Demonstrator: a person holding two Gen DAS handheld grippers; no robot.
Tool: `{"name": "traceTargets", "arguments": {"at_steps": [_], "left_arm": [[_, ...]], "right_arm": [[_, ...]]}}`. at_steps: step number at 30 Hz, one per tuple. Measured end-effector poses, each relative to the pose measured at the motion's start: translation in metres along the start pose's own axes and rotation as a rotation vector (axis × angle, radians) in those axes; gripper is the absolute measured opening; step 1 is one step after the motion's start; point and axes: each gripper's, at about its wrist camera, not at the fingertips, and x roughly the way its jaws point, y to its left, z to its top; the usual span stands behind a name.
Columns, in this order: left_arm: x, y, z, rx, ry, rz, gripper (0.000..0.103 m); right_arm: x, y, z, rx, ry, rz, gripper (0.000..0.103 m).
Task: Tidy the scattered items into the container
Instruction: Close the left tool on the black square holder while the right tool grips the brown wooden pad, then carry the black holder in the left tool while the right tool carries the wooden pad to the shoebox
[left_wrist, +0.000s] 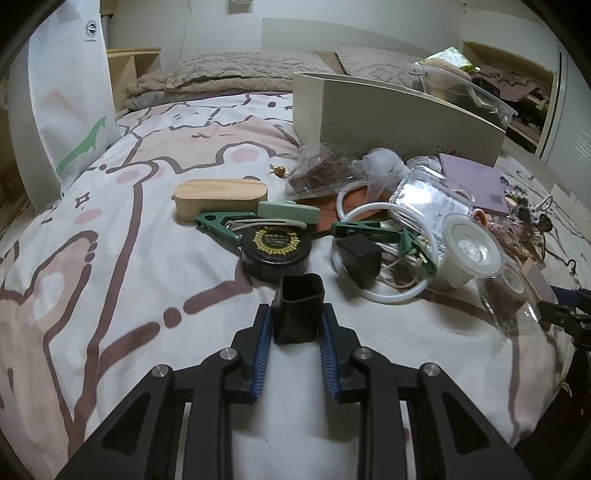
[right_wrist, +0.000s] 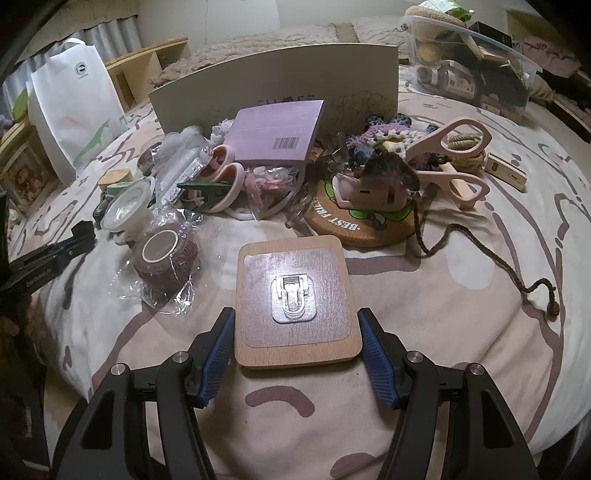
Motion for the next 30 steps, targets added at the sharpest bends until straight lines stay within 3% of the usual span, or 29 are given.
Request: {"name": "traceTargets", "arguments": {"at_steps": [15, 30], "left_arm": [[-0.034, -0.033, 0.007, -0.059, -0.011, -0.069, 0.025], [-0.048, -0.064, 0.026, -0.075, -0.025, -0.121, 0.025]], "right_arm": [[-0.018, -0.013, -0.002, 0.094, 0.007, 0.097, 0.066], [-0.046, -0.033, 0.012, 0.17, -0.055, 0.159, 0.065]]}}
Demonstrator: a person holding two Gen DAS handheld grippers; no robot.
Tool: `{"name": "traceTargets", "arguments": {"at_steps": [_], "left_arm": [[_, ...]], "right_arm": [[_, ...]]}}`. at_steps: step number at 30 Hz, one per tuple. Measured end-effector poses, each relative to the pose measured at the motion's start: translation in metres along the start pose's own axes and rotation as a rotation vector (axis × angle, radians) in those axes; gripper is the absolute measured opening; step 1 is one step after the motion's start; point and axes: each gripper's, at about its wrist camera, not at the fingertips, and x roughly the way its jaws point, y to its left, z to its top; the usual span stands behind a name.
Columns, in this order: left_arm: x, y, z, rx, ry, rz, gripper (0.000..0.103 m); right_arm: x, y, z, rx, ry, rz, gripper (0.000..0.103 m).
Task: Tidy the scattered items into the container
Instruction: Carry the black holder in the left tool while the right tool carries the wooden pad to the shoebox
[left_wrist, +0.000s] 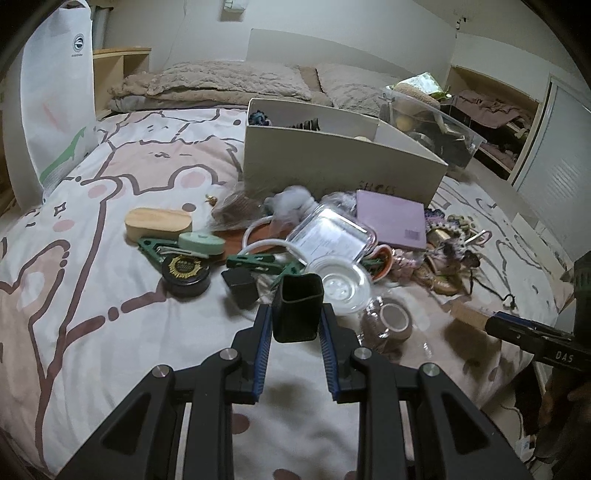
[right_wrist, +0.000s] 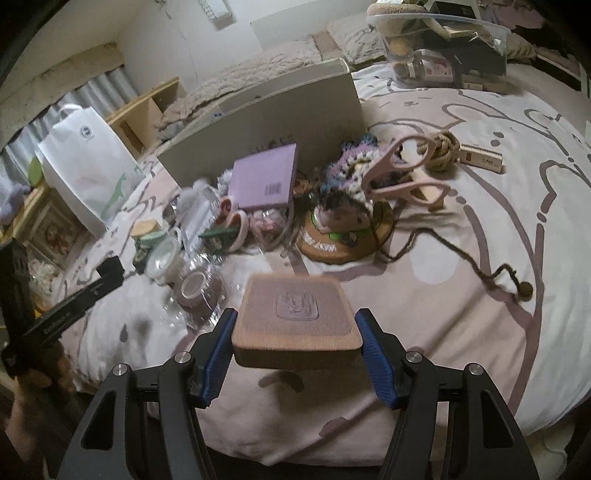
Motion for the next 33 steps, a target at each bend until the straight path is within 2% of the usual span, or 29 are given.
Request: {"name": "traceTargets", "arguments": {"at_steps": [15, 20, 33], "left_arm": [[0.005, -0.016, 0.041, -0.036, -0.046, -0.012, 0.025], [0.011, -0.022, 0.058, -0.02, -0.061, -0.009, 0.025], [0.043, -0.034, 0.126, -0.029, -0.04, -0.046, 0.025]], "right_arm": [[-0.014, 0.003, 0.045, 0.009, -0.069, 0.08, 0.065], [-0.014, 0.004, 0.065, 0.005, -0.1, 0.099, 0.065], [0.0, 0.004, 0.129, 0.025, -0.061, 0.145, 0.065]]}}
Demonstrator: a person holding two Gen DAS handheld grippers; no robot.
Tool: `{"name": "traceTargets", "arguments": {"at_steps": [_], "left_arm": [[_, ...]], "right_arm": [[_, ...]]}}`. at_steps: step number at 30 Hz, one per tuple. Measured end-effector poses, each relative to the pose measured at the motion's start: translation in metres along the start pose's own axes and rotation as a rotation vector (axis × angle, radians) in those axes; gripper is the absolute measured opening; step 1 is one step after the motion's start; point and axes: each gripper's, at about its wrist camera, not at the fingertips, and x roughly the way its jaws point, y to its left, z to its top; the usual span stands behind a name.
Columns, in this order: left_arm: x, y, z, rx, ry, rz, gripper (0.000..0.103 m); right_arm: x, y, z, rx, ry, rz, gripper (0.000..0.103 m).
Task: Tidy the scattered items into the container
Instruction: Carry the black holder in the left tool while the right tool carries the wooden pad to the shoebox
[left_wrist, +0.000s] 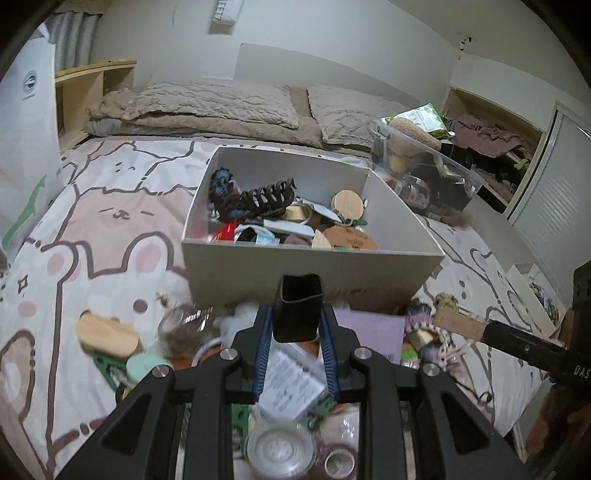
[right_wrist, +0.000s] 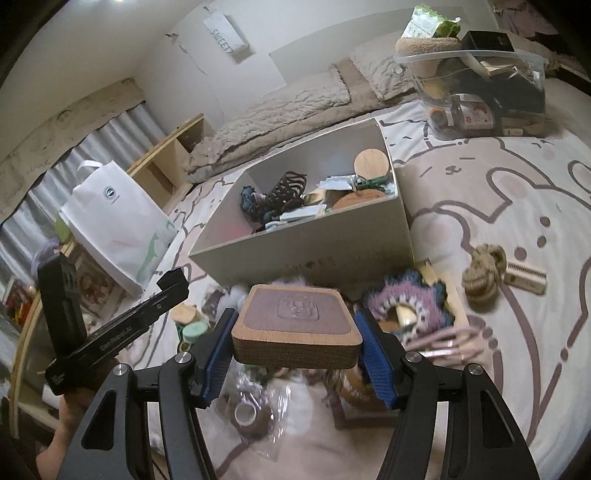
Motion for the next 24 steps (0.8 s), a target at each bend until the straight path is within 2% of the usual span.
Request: {"name": "traceTargets", "arguments": {"at_steps": [4, 13, 24], "left_arm": [[0.012, -0.001, 0.024, 0.002, 0.035, -0.005, 0.025], [0.032, 0.005, 0.074, -0.003, 0.058, 0.0, 0.025], [0.069, 0.024, 0.116, -0.011, 0.131, 0.002, 0.025]], "right_arm": [[0.006, 0.0, 0.022, 0.013, 0.024, -0.002, 0.065], [0.027, 0.007, 0.074, 0.024, 0.064, -0.003, 0.065], [0.086, 0.002, 0.138, 0.042, 0.12, -0.062, 0.065]]}}
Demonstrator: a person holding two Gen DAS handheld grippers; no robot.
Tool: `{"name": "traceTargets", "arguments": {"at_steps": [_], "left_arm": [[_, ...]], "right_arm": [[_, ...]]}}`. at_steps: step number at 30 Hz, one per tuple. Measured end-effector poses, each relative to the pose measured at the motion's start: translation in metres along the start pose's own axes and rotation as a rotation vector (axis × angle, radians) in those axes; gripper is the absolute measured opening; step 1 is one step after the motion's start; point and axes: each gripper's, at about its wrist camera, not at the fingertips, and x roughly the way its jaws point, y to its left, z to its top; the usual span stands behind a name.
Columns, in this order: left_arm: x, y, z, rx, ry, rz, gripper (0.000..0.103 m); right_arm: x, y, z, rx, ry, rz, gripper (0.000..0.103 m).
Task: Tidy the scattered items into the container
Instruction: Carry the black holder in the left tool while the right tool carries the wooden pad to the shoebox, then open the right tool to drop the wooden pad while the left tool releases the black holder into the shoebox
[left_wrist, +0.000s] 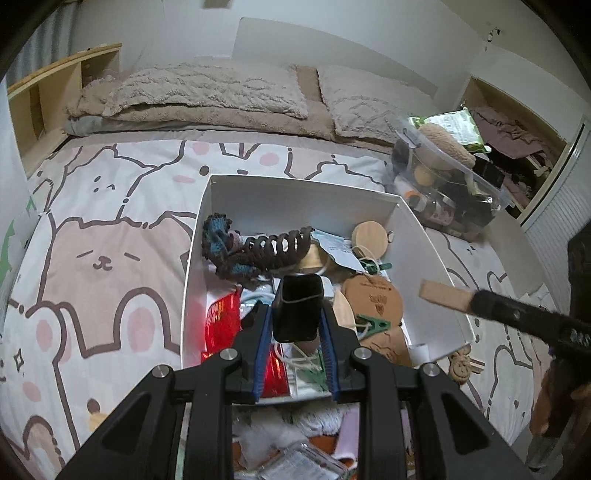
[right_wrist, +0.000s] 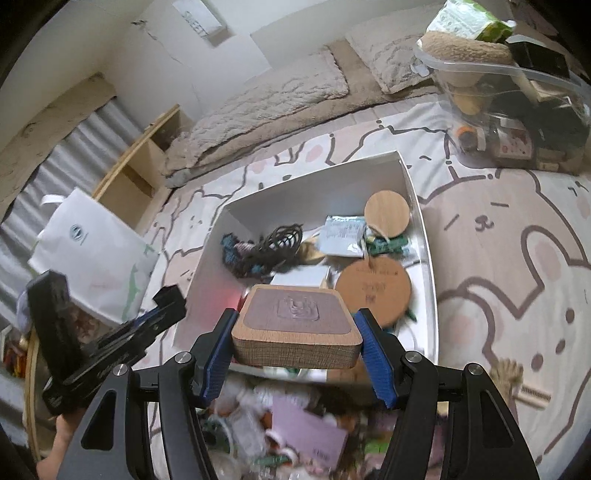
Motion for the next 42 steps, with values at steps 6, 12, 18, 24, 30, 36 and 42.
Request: {"name": "traceTargets", "arguments": {"at_steps": [6, 12, 18, 24, 30, 36, 42], "left_arm": [[0.011, 0.002, 0.016, 0.015, 0.03, -0.014, 0.025], [0.021, -0.001, 0.025, 0.028, 0.05, -0.038, 0.025], [0.032, 0.001, 0.027, 0.017, 0.071, -0.044, 0.025], [0.042, 0.002, 0.026, 0.009, 0.093, -0.045, 0.025], [0.049, -0.004, 0.024, 0.017, 0.117, -0.063, 0.025], [0.058, -0.019, 0.021, 0.027, 0.134, -0.099, 0.025], [0.071, -0.044, 0.015, 0.03, 0.168, -0.164, 0.025]], "right_arm": [[0.04, -0.001, 0.039, 0.014, 0.033, -0.055, 0.065], [0.085, -0.001, 0.077, 0.008, 0.082, -0.101, 0.065], [0.13, -0.006, 0.104, -0.001, 0.129, -0.137, 0.065], [0.166, -0.024, 0.108, 0.051, 0.221, -0.134, 0.065], [0.146, -0.031, 0.104, 0.049, 0.193, -0.088, 0.082], [0.113, -0.027, 0.106, 0.024, 0.168, -0.026, 0.091], [0.074, -0.025, 0.096, 0.025, 0.149, 0.037, 0.092]]}}
